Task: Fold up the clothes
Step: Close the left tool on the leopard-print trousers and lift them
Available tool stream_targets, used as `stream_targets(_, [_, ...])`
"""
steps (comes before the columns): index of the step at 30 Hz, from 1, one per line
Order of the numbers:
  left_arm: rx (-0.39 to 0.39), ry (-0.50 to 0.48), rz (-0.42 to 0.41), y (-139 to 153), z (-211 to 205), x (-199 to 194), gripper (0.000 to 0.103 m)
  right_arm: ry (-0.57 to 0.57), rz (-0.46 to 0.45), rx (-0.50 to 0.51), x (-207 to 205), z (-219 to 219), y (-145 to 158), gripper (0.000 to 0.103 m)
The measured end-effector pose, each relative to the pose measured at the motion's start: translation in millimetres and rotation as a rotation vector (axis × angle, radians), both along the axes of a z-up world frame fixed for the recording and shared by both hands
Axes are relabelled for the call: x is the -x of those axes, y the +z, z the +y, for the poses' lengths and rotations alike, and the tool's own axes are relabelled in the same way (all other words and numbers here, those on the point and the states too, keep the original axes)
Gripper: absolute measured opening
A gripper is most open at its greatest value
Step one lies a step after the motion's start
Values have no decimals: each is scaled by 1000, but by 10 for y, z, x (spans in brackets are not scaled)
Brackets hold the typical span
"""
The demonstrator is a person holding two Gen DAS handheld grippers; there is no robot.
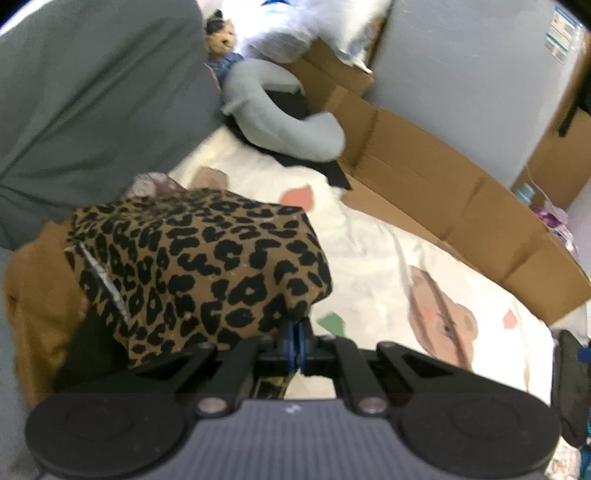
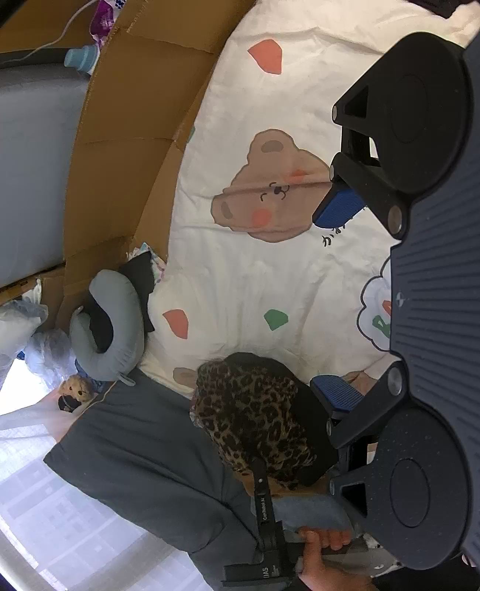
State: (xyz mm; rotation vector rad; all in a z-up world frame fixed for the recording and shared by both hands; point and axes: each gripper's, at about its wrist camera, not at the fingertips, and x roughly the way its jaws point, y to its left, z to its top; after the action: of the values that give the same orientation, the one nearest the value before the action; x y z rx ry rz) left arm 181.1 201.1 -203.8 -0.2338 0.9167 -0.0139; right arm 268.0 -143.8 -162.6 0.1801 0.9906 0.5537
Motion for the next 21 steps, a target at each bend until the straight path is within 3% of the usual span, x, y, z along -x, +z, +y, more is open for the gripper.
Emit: stream_targets(21, [204, -181, 74, -535, -985, 236, 3, 10, 75, -64, 29, 63, -462, 89])
